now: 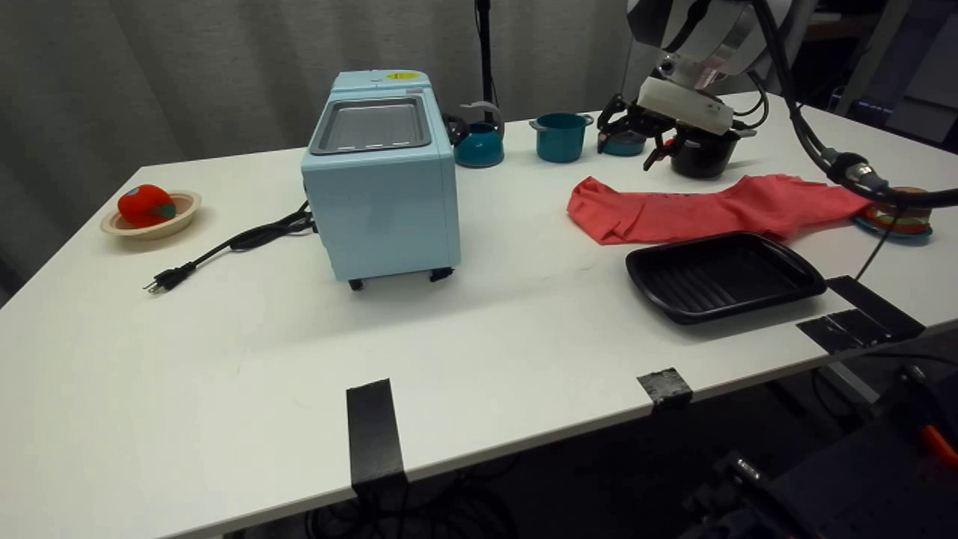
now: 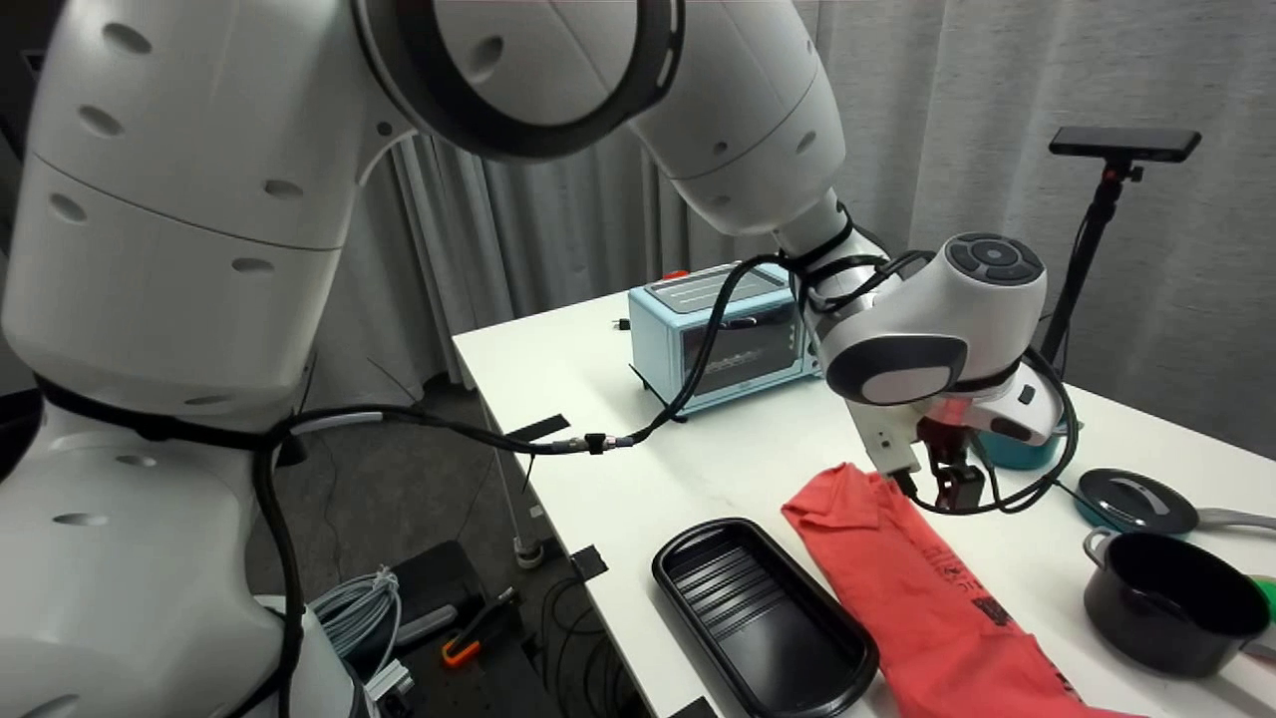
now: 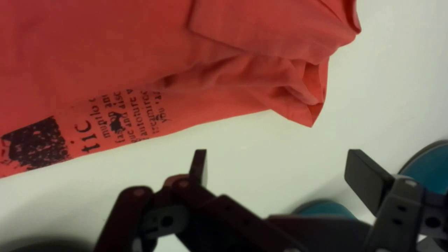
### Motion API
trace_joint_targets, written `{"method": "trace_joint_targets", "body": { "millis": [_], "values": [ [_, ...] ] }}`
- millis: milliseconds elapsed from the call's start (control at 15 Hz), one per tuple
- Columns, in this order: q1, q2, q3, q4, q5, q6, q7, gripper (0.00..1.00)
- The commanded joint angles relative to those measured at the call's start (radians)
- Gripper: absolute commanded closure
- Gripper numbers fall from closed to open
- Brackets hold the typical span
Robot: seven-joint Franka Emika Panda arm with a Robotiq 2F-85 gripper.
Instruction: Unfold the orange cloth
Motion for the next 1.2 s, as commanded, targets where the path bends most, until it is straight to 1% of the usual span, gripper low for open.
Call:
{"method": "trace_joint_targets", "body": {
  "millis": [0, 267, 533, 800, 1133],
  "values": [
    [0.005, 0.056, 0.001, 0.054, -0.053, -0.076, -0.01, 0.0],
    [0.029, 0.083, 0.003, 0.045, -0.097, -0.115, -0.014, 0.0],
    [0.07, 0.109, 0.007, 0.038, -0.135, -0.1, -0.011, 0.0],
    [0.113, 0.138, 0.014, 0.066, -0.174, -0.084, -0.006, 0.0],
    [0.157, 0.186, 0.026, 0.149, -0.211, -0.093, -0.003, 0.0]
  ]
}}
